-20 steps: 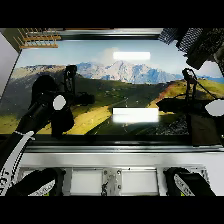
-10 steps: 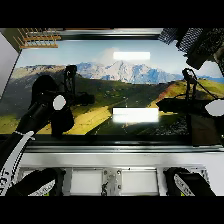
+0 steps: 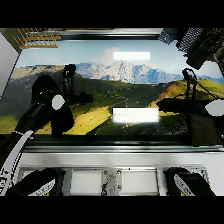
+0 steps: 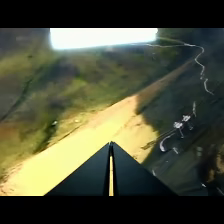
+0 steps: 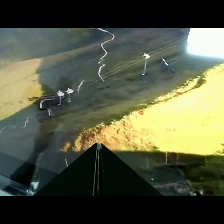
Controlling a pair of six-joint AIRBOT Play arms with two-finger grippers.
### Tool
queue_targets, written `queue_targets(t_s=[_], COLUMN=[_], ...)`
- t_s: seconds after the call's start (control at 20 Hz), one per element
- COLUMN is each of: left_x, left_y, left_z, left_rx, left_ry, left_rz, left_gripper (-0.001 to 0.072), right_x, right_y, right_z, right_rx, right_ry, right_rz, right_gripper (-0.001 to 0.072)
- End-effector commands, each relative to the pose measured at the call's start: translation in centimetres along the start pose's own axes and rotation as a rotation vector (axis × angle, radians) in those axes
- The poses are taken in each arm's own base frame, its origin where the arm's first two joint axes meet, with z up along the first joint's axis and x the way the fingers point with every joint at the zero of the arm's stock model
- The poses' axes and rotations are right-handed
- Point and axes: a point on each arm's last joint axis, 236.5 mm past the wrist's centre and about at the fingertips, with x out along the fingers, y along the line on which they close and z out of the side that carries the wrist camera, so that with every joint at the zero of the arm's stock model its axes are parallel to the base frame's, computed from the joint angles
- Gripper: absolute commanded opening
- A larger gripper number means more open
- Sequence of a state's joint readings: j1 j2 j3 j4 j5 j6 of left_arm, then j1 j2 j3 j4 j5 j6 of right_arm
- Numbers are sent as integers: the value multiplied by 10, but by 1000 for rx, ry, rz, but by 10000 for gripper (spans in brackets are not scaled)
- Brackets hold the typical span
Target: Fold the clothes and pants, and hang the long-sleeved shirts on hangers.
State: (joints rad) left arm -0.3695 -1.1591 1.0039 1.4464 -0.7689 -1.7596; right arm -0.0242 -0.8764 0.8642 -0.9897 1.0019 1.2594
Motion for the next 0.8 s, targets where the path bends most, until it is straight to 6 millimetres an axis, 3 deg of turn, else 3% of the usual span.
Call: queue_targets(t_s=[0.0, 0.05, 0.1, 0.15, 0.3, 0.45, 0.6, 0.75], left_x=[-3, -4, -7, -10, -24, -22, 3, 34], left_y=[27, 42, 60, 82, 161, 242, 286, 304], left_z=[5, 8, 10, 16, 22, 3, -27, -39], left_rx=[77, 101, 97, 51, -103, -264, -356, -378], left_ry=[1, -2, -2, -19, -52, -25, 46, 83], left_rz=[41, 62, 87, 119, 229, 329, 367, 372], left_gripper=[10, 80, 497, 707, 708, 708, 708, 708], right_x=[0, 0, 0, 0, 0, 0, 0, 0], right_y=[0, 0, 0, 0, 0, 0, 0, 0], right_z=[0, 0, 0, 0, 0, 0, 0, 0], right_rx=[0, 0, 1, 1, 1, 0, 0, 0], right_ry=[2, 2, 2, 2, 2, 2, 2, 2], right_rz=[1, 1, 1, 1, 1, 1, 1, 1], right_gripper=[19, 19, 19, 19, 19, 19, 19, 19])
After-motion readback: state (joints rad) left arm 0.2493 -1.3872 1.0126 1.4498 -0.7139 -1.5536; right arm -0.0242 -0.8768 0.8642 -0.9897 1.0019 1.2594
